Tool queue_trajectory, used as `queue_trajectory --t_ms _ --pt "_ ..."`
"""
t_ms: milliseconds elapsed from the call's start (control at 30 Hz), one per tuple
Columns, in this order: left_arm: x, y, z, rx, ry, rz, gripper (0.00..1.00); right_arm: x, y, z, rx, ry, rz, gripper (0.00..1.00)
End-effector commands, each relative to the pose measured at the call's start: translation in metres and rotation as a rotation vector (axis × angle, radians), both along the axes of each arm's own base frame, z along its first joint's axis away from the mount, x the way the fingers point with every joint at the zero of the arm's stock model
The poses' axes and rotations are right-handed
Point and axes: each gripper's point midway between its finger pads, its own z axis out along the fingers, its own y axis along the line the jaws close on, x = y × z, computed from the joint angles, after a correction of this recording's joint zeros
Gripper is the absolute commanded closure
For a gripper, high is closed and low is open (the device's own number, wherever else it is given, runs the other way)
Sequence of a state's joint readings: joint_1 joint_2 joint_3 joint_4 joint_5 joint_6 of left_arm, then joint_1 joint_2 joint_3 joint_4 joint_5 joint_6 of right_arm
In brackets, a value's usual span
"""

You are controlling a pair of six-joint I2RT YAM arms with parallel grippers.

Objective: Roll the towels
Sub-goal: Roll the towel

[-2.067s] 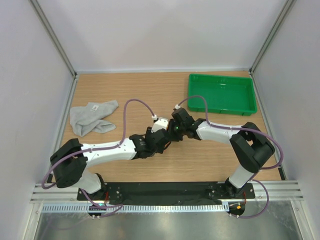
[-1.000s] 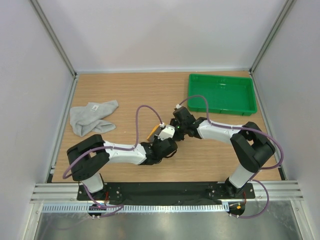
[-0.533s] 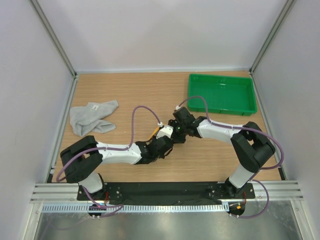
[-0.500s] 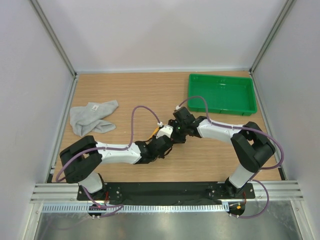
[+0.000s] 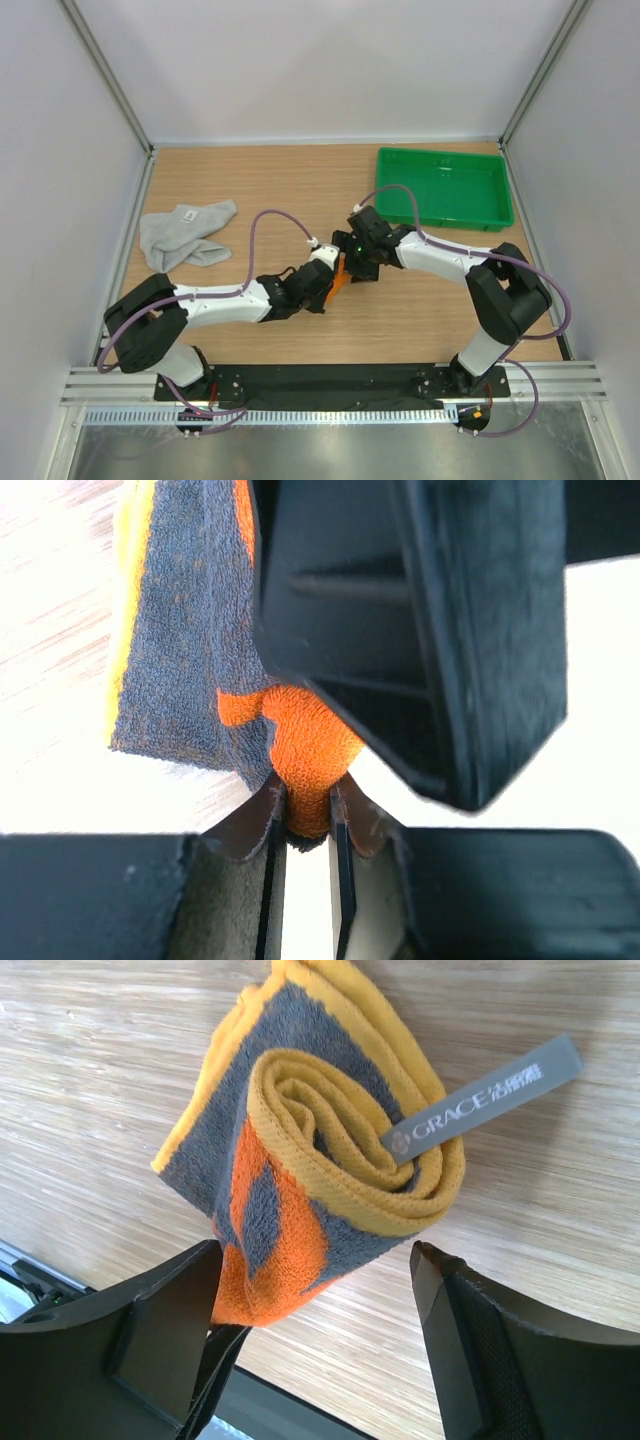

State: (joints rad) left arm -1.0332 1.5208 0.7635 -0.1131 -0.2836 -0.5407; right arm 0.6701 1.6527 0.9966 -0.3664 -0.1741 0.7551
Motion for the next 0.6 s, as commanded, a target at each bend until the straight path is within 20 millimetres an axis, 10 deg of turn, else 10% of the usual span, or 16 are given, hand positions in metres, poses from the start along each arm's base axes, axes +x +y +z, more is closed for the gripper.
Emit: queue_trajectory --t_ms 0,567 --pt "-0.004 -0.003 0.014 -0.053 0.009 -0.021 1.0 0.016 0.002 0.032 0.036 -0.078 -0.006 0.16" --pt "-0.005 -0.003 0.028 -0.154 0.115 -0.018 1.0 0.046 -0.04 0.078 -0.035 -0.208 -0.124 0.1"
